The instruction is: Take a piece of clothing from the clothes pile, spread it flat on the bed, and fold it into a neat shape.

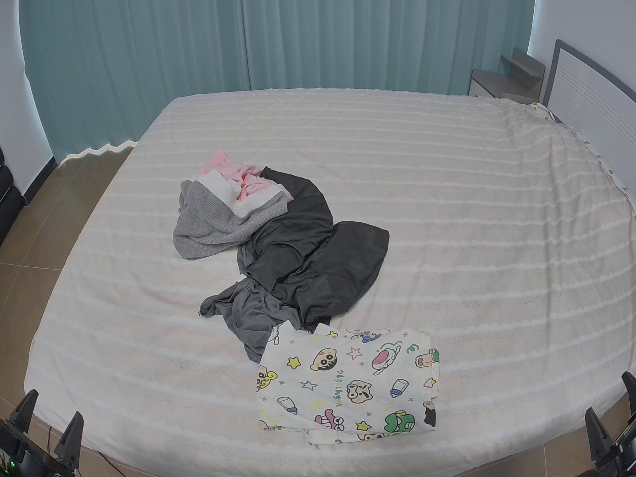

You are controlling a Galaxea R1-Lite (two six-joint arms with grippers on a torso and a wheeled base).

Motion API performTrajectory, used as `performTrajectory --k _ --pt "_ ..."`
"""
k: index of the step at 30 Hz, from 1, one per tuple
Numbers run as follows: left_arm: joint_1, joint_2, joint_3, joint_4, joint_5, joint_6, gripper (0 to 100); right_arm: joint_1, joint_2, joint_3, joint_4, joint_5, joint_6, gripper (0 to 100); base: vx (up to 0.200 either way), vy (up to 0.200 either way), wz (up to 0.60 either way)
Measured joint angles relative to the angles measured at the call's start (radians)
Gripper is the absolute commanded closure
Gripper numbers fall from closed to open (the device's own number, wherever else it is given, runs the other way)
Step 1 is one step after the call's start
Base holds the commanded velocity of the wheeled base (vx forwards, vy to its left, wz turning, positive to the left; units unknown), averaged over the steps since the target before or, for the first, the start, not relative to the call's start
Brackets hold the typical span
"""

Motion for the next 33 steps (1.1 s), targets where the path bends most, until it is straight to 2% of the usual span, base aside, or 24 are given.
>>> performTrajectory --k 3,8,11,17,33 --pt "0.081 -0.004 0.010 0.006 -0.025 0.029 0 -0.001 -0.006 0.008 -0.001 -0.020 -0.002 0 0.000 0.000 0.00" --pt "0.259 -0.009 0.015 0.018 -0.080 0.071 0 -0.003 -0.011 0.011 -0.003 -0.045 -0.001 0 0.000 0.000 0.00" --pt "0.316 -0.009 0.015 0.023 -0.105 0.087 0 -0.003 -0.011 0.011 -0.005 -0.057 -0.002 0 0.000 0.000 0.00" --pt "0.297 -0.011 0.015 0.032 -0.149 0.116 0 -0.003 -0.011 0.011 -0.009 -0.076 -0.011 0 0.000 0.000 0.00" --pt "0.281 -0.011 0.015 0.034 -0.152 0.118 0 -0.003 -0.011 0.012 -0.028 -0.102 0.034 0 0.000 0.000 0.00"
